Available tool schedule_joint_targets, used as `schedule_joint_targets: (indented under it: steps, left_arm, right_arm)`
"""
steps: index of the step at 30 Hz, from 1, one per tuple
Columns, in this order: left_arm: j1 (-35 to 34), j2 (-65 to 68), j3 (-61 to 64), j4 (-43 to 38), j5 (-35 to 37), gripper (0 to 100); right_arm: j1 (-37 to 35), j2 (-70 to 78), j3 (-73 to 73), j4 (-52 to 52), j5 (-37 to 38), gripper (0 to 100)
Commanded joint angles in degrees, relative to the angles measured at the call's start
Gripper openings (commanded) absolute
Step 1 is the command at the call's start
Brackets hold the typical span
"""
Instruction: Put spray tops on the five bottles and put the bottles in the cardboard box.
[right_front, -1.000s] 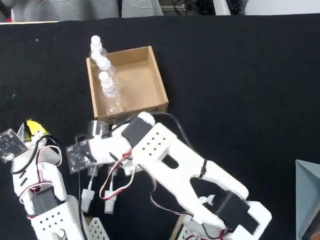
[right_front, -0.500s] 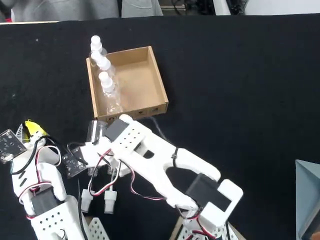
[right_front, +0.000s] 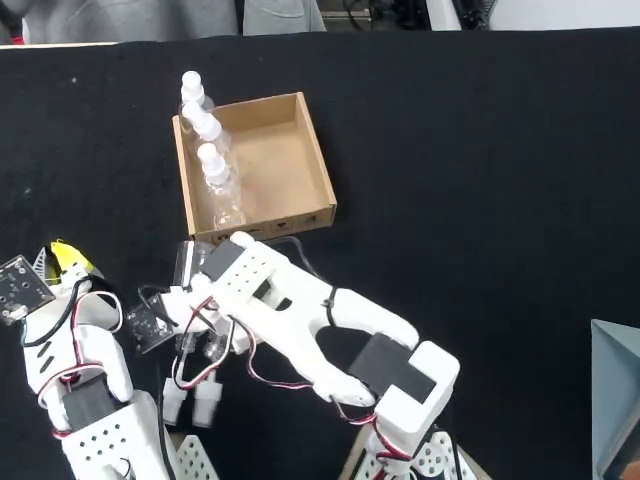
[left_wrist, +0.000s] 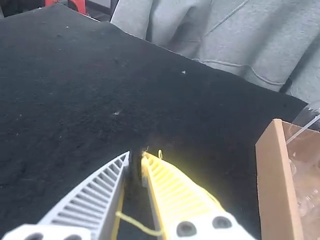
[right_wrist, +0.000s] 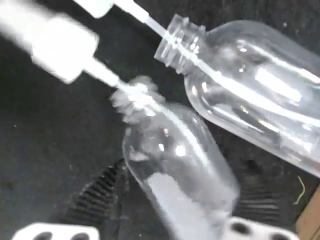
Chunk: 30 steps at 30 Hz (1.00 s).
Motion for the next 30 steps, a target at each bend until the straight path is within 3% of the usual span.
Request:
schedule_joint_targets:
  steps: [1,16,30]
  left_arm:
    - [-0.04,-0.62,0.48,-0.88,0.26,3]
    - [0.04,-0.62,0.57,-0.88,0.18,3]
    - [0.13,-0.62,0.75,-0.88,0.18,3]
  right_arm:
    - [3.69,-0.75,-1.10,-0.35,1.05,18.3]
    - [7.12,-1.01,-0.84,4.48,1.05,10.1]
    - [13.10,-15.69,5.67,10.20,0.70,8.5]
